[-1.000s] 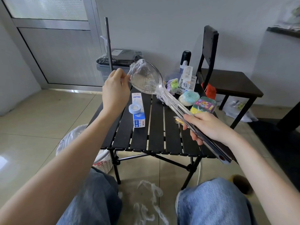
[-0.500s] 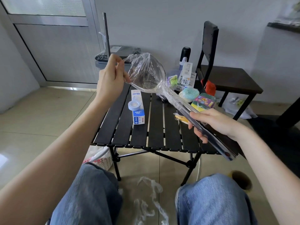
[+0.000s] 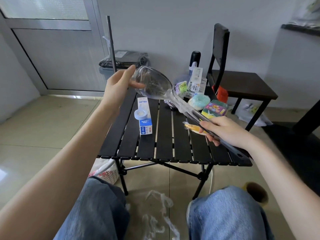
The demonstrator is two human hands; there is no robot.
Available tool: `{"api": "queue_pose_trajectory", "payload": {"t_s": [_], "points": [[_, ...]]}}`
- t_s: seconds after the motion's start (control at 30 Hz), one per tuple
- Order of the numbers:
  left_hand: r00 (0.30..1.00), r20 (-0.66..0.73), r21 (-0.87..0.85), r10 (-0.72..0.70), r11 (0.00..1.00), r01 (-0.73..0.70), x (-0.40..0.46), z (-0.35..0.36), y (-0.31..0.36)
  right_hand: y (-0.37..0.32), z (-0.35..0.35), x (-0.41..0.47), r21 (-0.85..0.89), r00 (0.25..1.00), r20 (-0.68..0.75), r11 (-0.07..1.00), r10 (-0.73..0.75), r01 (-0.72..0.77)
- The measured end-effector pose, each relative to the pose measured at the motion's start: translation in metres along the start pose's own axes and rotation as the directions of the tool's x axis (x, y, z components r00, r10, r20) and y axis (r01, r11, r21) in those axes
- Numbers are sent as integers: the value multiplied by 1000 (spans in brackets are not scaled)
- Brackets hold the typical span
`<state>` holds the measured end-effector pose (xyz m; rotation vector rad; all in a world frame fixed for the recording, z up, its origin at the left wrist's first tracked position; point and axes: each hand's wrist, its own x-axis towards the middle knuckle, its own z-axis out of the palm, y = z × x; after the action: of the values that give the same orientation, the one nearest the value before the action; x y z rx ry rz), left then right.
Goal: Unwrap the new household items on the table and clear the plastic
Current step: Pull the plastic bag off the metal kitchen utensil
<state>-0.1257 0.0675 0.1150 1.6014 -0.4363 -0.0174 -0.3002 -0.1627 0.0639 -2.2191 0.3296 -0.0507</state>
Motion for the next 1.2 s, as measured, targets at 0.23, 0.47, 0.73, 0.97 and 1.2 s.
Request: {"api": "queue_pose_trajectory", "payload": {"t_s": [0.23, 0.47, 0.73, 0.97, 1.2], "points": [[999, 14, -97, 51, 994, -49, -1, -8, -4, 10, -4, 7, -345, 973, -203, 938, -106, 30], [977, 106, -539, -185, 815, 213, 8, -12, -4, 14, -9, 13, -603, 943, -253, 797, -216, 21], [995, 29, 181, -91, 980, 84, 9, -24, -4, 9, -2, 14, -762, 923, -319, 637, -218, -113], [996, 73, 527, 58, 846, -88, 11, -27, -9, 15, 2, 18, -793, 865, -390, 593, -316, -141], [951, -84, 578, 297, 792, -196, -1, -15, -13, 13, 0, 21, -759, 862, -389, 643, -323, -101]]}}
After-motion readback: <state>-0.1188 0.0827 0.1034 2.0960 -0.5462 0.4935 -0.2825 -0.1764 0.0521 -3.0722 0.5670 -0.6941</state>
